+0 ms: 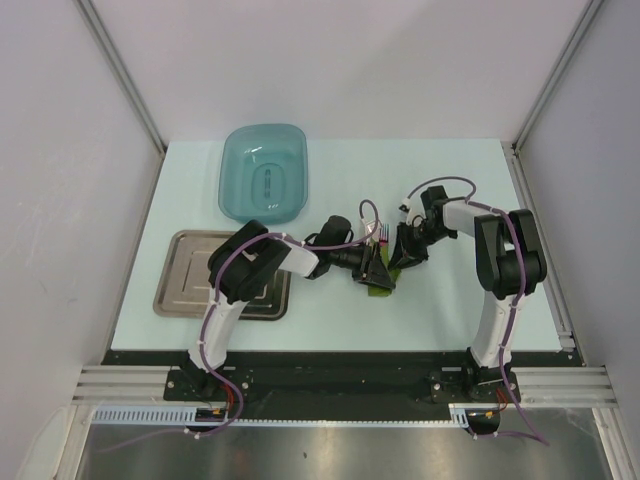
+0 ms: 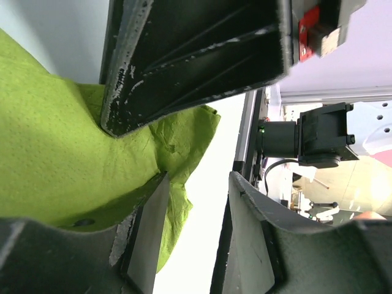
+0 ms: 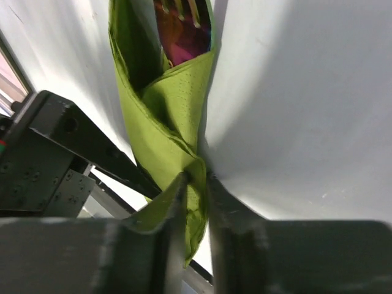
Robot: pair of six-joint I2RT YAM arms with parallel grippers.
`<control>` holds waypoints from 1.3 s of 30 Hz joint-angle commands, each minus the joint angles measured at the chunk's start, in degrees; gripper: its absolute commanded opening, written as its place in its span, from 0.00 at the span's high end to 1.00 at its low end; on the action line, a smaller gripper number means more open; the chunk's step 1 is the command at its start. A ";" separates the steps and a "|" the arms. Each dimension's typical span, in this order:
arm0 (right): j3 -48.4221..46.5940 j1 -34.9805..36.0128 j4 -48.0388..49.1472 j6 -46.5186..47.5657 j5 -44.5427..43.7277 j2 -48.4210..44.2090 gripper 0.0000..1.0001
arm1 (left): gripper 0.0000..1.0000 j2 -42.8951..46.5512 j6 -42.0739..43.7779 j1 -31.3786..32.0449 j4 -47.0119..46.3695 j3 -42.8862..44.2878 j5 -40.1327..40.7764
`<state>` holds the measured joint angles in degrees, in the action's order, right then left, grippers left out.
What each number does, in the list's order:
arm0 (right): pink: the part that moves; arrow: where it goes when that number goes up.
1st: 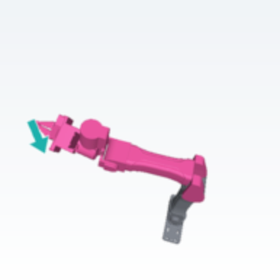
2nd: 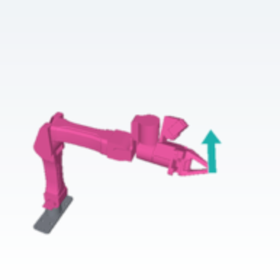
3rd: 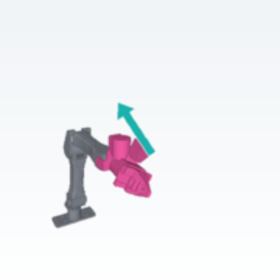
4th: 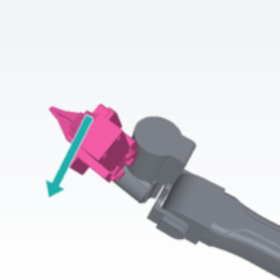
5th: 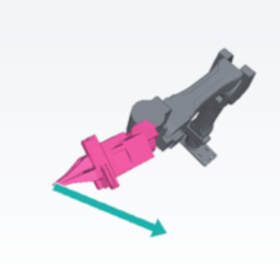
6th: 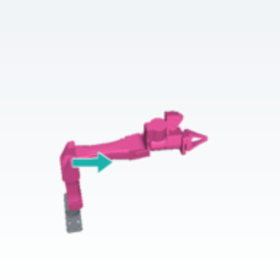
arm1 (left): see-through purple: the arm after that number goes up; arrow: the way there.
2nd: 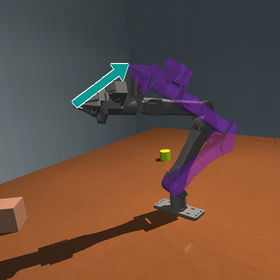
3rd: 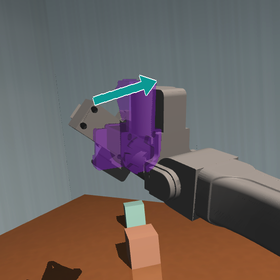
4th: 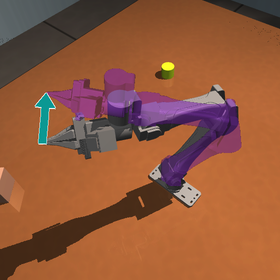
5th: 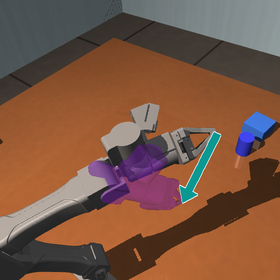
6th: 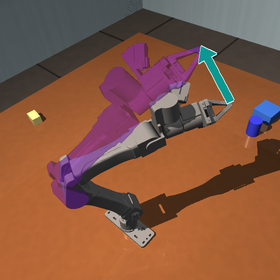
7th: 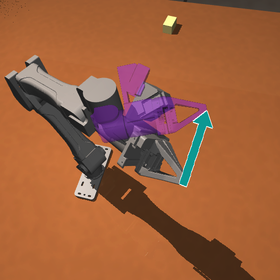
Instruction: Place the utensils on the paper napkin and roll it up
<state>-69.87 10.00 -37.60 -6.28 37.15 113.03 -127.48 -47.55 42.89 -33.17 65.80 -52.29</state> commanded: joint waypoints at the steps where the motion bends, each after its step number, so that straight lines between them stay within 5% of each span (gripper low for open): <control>1: 0.96 0.19 1.21 2.15 0.39 -0.09 0.92 | 0.48 -2.16 5.19 0.09 5.93 -2.25 7.38; 3: 1.05 0.72 1.48 3.12 -1.54 0.43 1.00 | 0.49 0.46 5.45 -0.27 5.40 -2.69 6.86; 15: 3.24 2.39 3.94 4.44 -7.00 1.66 1.00 | 0.57 13.93 3.61 -1.76 3.90 -4.89 3.87; 37: 5.28 0.90 3.42 4.09 -7.44 -0.97 1.00 | 0.79 0.04 2.90 0.26 9.52 -3.57 6.24; 39: 3.96 -0.15 2.89 3.65 -5.95 -1.15 0.87 | 0.82 -0.83 4.65 0.26 11.45 -3.84 6.76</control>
<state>-65.65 11.05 -32.40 -4.51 36.56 110.87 -124.68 -47.35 42.87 -28.14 62.24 -48.34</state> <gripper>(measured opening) 0.044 0.205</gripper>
